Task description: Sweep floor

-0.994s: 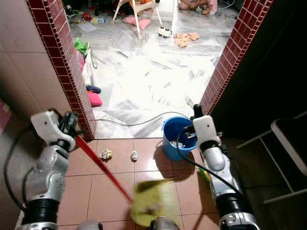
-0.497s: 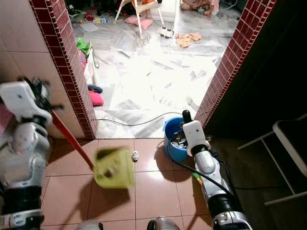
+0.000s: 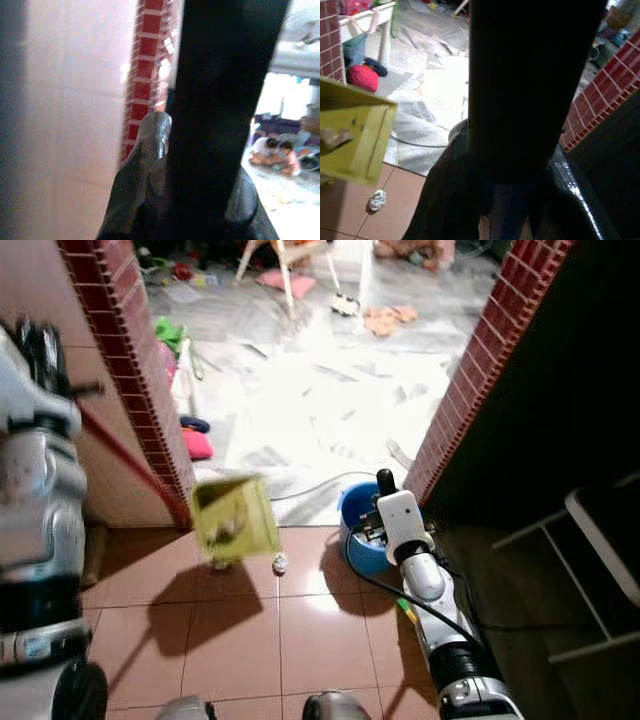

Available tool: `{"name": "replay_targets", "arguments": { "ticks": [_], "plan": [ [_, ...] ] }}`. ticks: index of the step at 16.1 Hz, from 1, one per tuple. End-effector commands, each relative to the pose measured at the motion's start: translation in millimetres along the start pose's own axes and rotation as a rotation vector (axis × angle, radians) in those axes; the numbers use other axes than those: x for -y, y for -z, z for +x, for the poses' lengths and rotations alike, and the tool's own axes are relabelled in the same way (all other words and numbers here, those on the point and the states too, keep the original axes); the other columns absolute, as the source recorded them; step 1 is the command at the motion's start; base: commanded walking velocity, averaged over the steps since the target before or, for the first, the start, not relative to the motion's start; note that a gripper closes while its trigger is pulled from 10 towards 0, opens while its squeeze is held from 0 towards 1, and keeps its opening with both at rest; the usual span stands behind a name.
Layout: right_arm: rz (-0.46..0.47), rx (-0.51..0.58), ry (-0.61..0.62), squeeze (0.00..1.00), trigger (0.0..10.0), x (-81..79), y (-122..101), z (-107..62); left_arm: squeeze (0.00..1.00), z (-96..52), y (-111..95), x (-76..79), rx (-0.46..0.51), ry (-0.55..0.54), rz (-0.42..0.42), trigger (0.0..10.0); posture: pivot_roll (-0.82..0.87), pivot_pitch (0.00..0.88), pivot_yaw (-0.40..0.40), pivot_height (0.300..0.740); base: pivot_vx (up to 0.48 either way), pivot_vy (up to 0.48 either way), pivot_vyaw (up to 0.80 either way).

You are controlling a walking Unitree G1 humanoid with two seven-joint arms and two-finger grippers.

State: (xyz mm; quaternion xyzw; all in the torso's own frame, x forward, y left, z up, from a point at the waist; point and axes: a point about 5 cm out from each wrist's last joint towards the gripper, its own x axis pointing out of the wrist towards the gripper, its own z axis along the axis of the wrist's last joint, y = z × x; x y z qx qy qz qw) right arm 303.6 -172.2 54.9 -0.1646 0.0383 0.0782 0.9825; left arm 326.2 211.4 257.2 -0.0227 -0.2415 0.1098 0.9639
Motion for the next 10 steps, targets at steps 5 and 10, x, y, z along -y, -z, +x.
{"name": "replay_targets", "arguments": {
  "ticks": [5, 10],
  "plan": [
    [0.002, 0.024, -0.007, 0.0, 10.0, 0.9, -4, 1.7, 0.0, 18.6, -37, 23.1, 0.173, 0.024, -0.066, 10.0, 0.01, 0.0, -0.055, 0.74, 0.0, 0.0, -0.55],
    [-0.001, 0.017, -0.023, 0.0, 10.0, -2.0, -1, 0.1, 0.0, 19.7, -39, 39.5, 0.184, 0.047, -0.12, 10.0, 0.0, 0.0, -0.056, 0.74, 0.0, 0.0, -0.64]
  ]
}}
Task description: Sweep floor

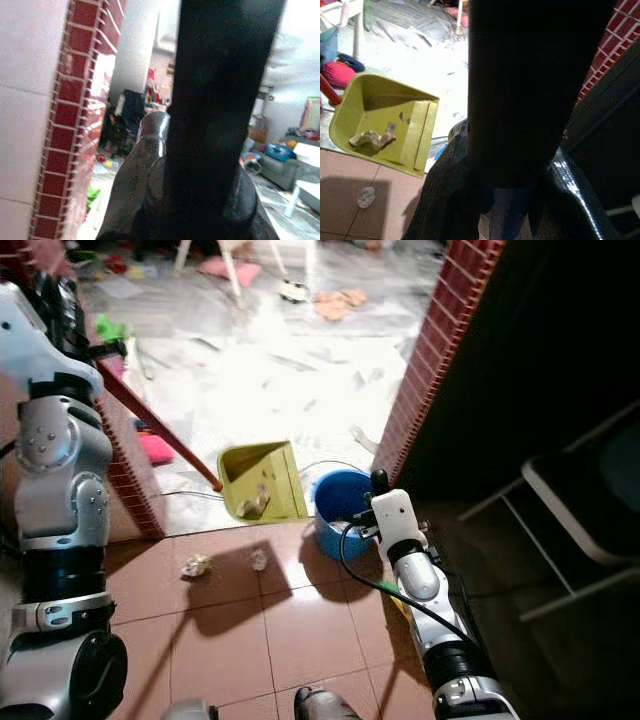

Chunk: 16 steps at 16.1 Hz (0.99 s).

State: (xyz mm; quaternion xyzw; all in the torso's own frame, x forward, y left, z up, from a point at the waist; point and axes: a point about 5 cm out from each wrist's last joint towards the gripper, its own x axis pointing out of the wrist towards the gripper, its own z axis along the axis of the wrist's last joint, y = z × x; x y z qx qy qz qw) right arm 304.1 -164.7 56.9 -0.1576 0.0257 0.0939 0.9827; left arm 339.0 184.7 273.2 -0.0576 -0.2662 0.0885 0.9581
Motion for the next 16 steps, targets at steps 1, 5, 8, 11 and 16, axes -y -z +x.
{"name": "replay_targets", "arguments": {
  "ticks": [1, 5, 8, 11, 16],
  "plan": [
    [-0.011, -0.012, 0.003, 0.0, 10.0, 3.6, 3.0, -2.1, 0.0, 8.7, -30.2, 11.9, 0.143, 0.03, -0.039, 10.0, 0.0, 0.0, -0.054, 0.74, 0.0, 0.0, -0.8],
    [-0.01, -0.01, -0.004, 0.0, 10.0, 1.3, 2.7, -2.4, 0.0, 9.1, -30.6, 14.0, 0.144, 0.043, -0.05, 10.0, 0.0, 0.0, -0.053, 0.74, 0.27, 0.0, -0.8],
    [-0.01, -0.01, -0.008, 0.0, 10.0, 1.0, 3.0, -2.6, 0.0, 8.7, -30.1, 15.7, 0.145, 0.048, -0.055, 10.0, 0.0, 0.0, -0.052, 0.74, 0.303, 0.0, -0.8],
    [-0.01, -0.01, -0.013, 0.0, 10.0, 0.1, 3.4, -2.8, 0.0, 8.9, -30.3, 17.7, 0.146, 0.055, -0.06, 10.0, 0.0, 0.0, -0.051, 0.74, 0.324, 0.0, -0.48],
    [-0.008, -0.005, -0.021, 0.0, 10.0, -1.1, 2.6, -2.8, 0.0, 8.1, -26.9, 18.1, 0.134, 0.051, -0.057, 10.0, 0.0, 0.0, -0.052, 0.74, 0.175, 0.0, 0.0]
  ]
}}
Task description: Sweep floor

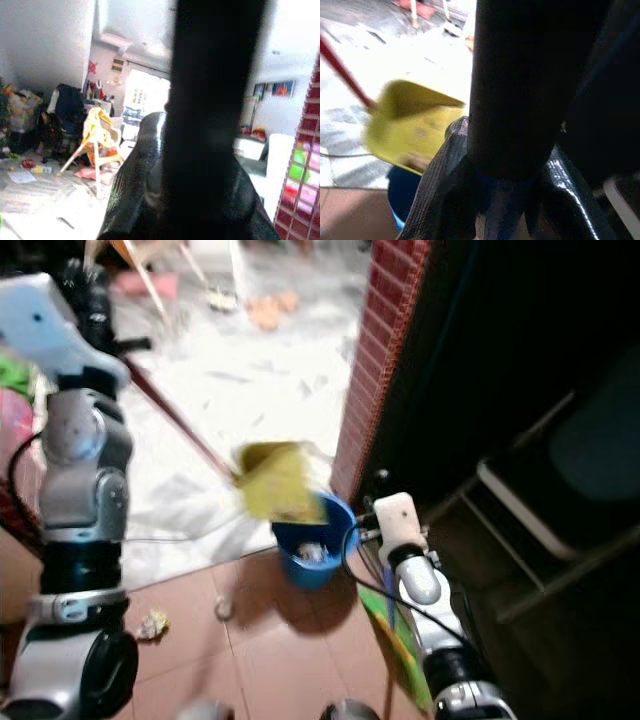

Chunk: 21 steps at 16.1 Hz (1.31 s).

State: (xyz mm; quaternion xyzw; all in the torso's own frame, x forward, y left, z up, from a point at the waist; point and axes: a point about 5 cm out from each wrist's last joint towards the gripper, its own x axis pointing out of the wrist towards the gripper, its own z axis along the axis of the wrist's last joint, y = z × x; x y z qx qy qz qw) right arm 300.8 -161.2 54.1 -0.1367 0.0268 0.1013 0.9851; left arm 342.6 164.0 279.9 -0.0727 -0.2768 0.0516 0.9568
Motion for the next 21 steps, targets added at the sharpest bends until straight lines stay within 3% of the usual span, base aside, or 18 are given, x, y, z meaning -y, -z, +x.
{"name": "replay_targets", "arguments": {
  "ticks": [1, 9, 14, 21],
  "plan": [
    [-0.051, -0.009, -0.007, 0.0, 10.0, 3.3, 1, -0.5, 0.0, 5.0, -23, -0.9, 0.115, -0.003, -0.004, 10.0, 0.0, 0.0, -0.052, 0.74, 0.0, 0.0, 0.0],
    [-0.046, -0.011, -0.018, 0.0, 10.0, 0.7, 1, 0.4, 0.0, -2.4, -9, 4.3, 0.074, 0.039, 0.024, 10.0, 0.0, 0.0, -0.049, 0.74, 0.0, 0.0, 0.0],
    [-0.046, -0.013, -0.019, 0.0, 10.0, -0.9, 2, 0.6, 0.0, -10.6, 3, 15.2, 0.03, 0.101, 0.015, 10.0, 0.01, 0.0, -0.042, 0.74, 0.0, 0.0, 0.0],
    [-0.049, -0.007, -0.012, 0.0, 10.0, -0.1, 1, 0.6, 0.0, -52.3, 37, 62.6, -0.064, 0.455, 0.05, 10.0, 0.0, 0.0, -0.037, 0.74, 0.0, 0.0, 0.0]
  ]
}}
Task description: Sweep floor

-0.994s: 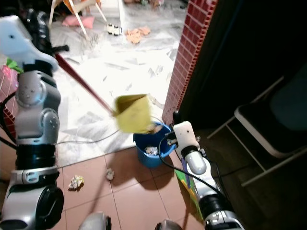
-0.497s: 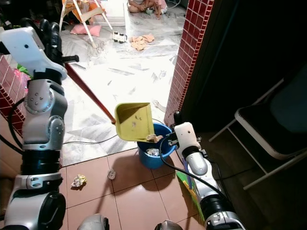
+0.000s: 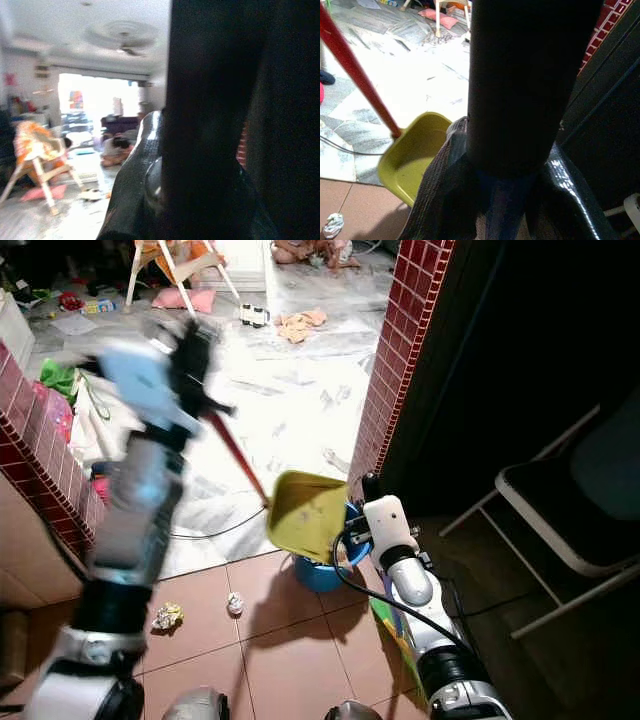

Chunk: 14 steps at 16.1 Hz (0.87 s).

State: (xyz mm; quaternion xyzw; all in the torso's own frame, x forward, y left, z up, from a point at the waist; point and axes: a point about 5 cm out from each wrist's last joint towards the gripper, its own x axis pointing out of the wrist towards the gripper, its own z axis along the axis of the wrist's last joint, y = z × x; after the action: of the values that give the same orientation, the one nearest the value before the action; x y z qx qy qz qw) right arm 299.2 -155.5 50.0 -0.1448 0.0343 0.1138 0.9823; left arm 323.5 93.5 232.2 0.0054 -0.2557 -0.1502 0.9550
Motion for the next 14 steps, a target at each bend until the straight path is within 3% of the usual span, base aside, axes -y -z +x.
{"name": "replay_targets", "arguments": {
  "ticks": [1, 5, 9, 12, 14],
  "plan": [
    [-0.034, 0.008, 0.017, 0.0, 10.0, 7.2, -1, 0.4, 0.0, -3.5, 3, 9.7, -0.011, 0.067, 0.021, 10.0, 0.0, 0.0, -0.036, 0.74, 0.0, 0.0, 0.0],
    [-0.039, 0.012, 0.02, 0.0, 10.0, 7.9, -2, 0.4, 0.0, -6.5, 3, 21.5, 0.014, 0.14, 0.075, 10.0, 0.0, 0.0, -0.037, 0.74, 0.0, 0.0, 0.0],
    [-0.043, 0.015, 0.02, 0.0, 10.0, 8.2, -2, 0.5, 0.0, -5.4, -2, 20.8, 0.069, 0.156, 0.162, 10.0, 0.0, 0.0, -0.039, 0.74, 0.0, 0.0, 0.0],
    [-0.044, 0.026, 0.021, 0.0, 10.0, 7.7, -4, 1.5, 0.0, -2.0, -16, 25.7, 0.152, 0.186, 0.224, 10.0, 0.0, 0.0, -0.041, 0.74, 0.0, 0.0, 0.0],
    [-0.045, 0.032, 0.019, 0.0, 10.0, 6.8, -5, 2.6, 0.0, 1.8, -30, 42.6, 0.241, 0.315, 0.261, 10.0, 0.01, 0.0, -0.045, 0.74, 0.0, 0.0, 0.0]
  ]
}}
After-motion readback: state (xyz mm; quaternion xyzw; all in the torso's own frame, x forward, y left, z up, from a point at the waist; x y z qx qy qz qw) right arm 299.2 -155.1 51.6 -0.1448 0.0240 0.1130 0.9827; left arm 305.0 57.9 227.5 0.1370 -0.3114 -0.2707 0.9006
